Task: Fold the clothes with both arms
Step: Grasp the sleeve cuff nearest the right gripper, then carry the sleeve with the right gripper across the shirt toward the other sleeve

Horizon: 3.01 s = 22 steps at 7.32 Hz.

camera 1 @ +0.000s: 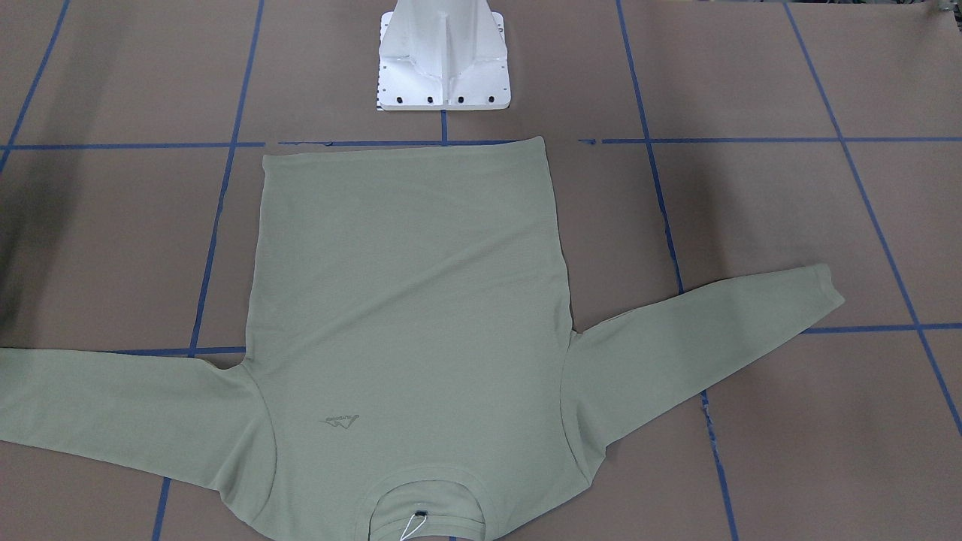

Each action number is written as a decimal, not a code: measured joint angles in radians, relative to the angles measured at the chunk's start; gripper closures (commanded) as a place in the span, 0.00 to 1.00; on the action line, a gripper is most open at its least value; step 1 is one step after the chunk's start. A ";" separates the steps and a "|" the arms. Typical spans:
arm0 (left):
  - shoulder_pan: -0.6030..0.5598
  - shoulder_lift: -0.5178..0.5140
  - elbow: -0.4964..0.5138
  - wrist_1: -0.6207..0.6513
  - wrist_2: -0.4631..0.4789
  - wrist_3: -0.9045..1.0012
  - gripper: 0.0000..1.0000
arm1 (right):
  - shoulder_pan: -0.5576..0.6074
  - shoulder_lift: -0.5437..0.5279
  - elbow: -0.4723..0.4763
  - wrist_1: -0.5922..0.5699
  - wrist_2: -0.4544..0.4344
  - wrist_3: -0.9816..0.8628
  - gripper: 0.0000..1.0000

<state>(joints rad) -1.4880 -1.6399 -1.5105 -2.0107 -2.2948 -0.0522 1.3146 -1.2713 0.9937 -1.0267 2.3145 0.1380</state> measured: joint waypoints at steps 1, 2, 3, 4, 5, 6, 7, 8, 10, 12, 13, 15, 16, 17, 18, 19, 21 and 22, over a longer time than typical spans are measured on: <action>0.000 0.000 0.002 -0.004 0.000 0.000 0.00 | -0.006 0.016 -0.023 0.000 -0.001 0.000 0.01; 0.000 0.000 0.002 -0.006 0.000 -0.001 0.00 | -0.011 0.026 -0.040 0.000 -0.001 0.000 0.04; 0.000 0.000 0.001 -0.006 0.000 -0.001 0.00 | -0.014 0.030 -0.051 0.000 -0.001 0.000 0.07; 0.000 -0.002 0.000 -0.006 0.000 -0.001 0.00 | -0.016 0.031 -0.055 0.000 -0.001 0.000 0.07; 0.000 -0.003 -0.001 -0.006 0.000 0.000 0.00 | -0.016 0.030 -0.057 -0.001 -0.001 0.000 0.06; 0.000 -0.004 -0.003 -0.006 -0.001 0.000 0.00 | -0.017 0.028 -0.060 -0.001 -0.001 0.000 0.07; 0.000 -0.004 -0.004 -0.006 -0.001 0.000 0.00 | -0.017 0.025 -0.062 -0.001 -0.001 0.000 0.18; 0.000 -0.004 -0.004 -0.006 -0.001 0.000 0.00 | -0.017 0.023 -0.064 -0.001 -0.001 0.000 0.41; 0.000 -0.005 -0.004 -0.007 -0.001 0.000 0.00 | -0.018 0.021 -0.065 -0.001 -0.001 0.000 0.86; 0.000 -0.006 -0.003 -0.007 0.000 0.000 0.00 | -0.018 0.022 -0.062 -0.001 0.001 0.000 1.00; 0.000 -0.006 -0.002 -0.007 0.000 0.000 0.00 | -0.018 0.025 -0.058 -0.001 0.003 0.000 1.00; 0.000 -0.006 0.001 -0.006 0.000 -0.001 0.00 | -0.015 0.029 -0.042 -0.001 0.007 0.001 1.00; 0.000 -0.006 0.002 -0.007 0.000 -0.001 0.00 | -0.011 0.030 -0.024 -0.001 0.016 0.003 1.00; 0.000 -0.006 0.002 -0.006 0.000 -0.002 0.00 | -0.006 0.031 0.002 -0.001 0.042 0.014 1.00; 0.000 -0.006 0.002 -0.007 0.000 -0.002 0.00 | -0.004 0.032 0.044 -0.001 0.079 0.056 1.00; 0.000 -0.005 0.003 -0.006 0.000 -0.002 0.00 | -0.005 0.041 0.099 -0.003 0.120 0.133 1.00; 0.000 -0.005 0.004 -0.006 0.000 -0.002 0.00 | -0.038 0.089 0.181 -0.002 0.187 0.304 1.00; 0.000 -0.004 0.004 -0.006 0.000 -0.002 0.00 | -0.081 0.129 0.217 0.001 0.202 0.406 1.00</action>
<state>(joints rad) -1.4879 -1.6444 -1.5061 -2.0171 -2.2949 -0.0537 1.2334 -1.1422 1.2107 -1.0258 2.5168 0.5441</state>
